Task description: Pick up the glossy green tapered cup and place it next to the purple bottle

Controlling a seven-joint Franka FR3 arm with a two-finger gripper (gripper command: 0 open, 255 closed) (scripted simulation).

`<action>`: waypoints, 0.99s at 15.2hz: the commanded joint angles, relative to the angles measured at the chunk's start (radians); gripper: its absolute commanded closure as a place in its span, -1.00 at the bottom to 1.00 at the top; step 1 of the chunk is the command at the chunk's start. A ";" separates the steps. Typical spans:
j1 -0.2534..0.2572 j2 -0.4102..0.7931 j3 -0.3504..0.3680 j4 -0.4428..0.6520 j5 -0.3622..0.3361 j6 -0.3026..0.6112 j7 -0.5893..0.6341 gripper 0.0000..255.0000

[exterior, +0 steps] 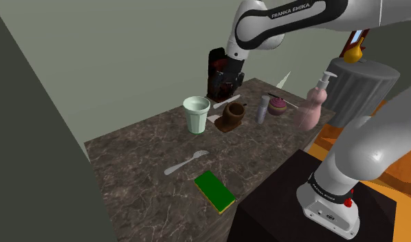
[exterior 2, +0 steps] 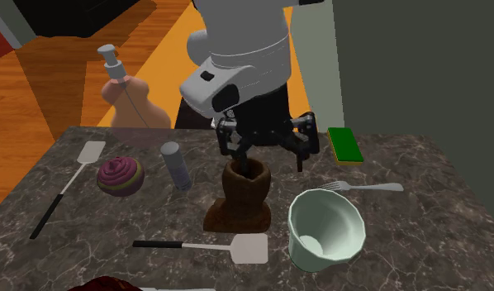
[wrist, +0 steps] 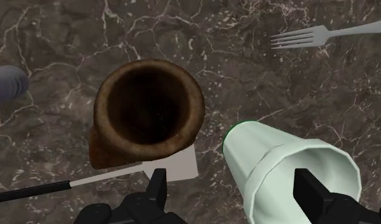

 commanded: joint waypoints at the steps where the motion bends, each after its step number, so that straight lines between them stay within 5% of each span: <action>1: 0.008 0.074 0.005 0.036 0.022 0.041 0.004 -1.00; 5: 0.018 0.213 0.011 0.128 0.059 0.093 0.009 -1.00; 15: 0.030 0.266 0.023 0.088 0.075 0.189 0.000 -1.00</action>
